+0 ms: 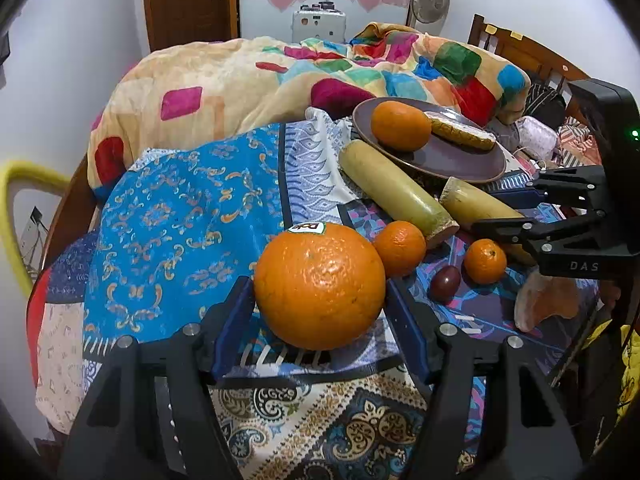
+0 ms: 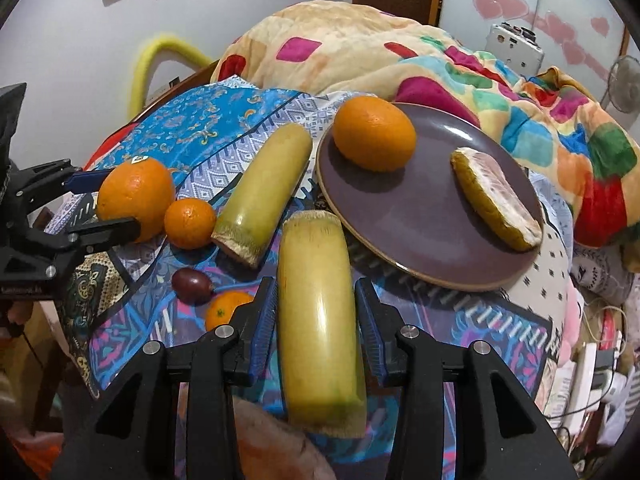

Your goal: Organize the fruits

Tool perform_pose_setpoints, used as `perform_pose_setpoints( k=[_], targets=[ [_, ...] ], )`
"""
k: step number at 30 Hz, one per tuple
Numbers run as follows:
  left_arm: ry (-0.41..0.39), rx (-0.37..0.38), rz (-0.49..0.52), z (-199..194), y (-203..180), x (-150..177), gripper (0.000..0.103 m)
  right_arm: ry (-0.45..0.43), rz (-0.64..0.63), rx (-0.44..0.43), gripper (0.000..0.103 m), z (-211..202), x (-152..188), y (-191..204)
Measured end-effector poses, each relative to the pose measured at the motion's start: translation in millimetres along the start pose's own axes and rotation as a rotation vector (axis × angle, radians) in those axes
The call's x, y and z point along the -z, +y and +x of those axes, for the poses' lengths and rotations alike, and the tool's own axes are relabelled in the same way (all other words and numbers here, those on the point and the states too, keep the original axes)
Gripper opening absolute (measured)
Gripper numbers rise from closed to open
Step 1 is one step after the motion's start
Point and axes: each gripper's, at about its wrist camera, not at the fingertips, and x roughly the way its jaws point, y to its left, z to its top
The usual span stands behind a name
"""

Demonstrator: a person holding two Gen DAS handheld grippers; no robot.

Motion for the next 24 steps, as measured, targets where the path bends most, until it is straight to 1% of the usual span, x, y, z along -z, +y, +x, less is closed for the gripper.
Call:
perform_pose_setpoints(
  k=[5, 9, 13, 15, 19, 21, 24],
  targets=[
    [-0.012, 0.007, -0.005, 1, 2, -3, 0.066, -0.016, 0.027, -0.015, 0.036, -1, 3, -2],
    [-0.02, -0.011, 0.004, -1, -2, -3, 0.066, -0.067, 0.037, 0.008, 0.036, -11, 6, -1],
    [-0.037, 0.005, -0.006, -7, -7, -10, 0.065, -0.123, 0.071, 0.003, 0.036, -30, 8, -6],
    [-0.063, -0.006, 0.001, -13, -13, -17, 0.065, -0.154, 0.082, 0.006, 0.036, -42, 9, -8],
    [-0.094, 0.02, -0.007, -22, -22, -31, 0.065, -0.217, 0.104, 0.017, 0.036, -67, 13, -14],
    [-0.119, 0.019, 0.002, -26, -31, -38, 0.065, -0.246, 0.118, 0.021, 0.036, -79, 13, -19],
    [-0.134, 0.033, 0.009, -29, -41, -48, 0.065, -0.287, 0.134, 0.029, 0.036, -94, 12, -26]
  ],
)
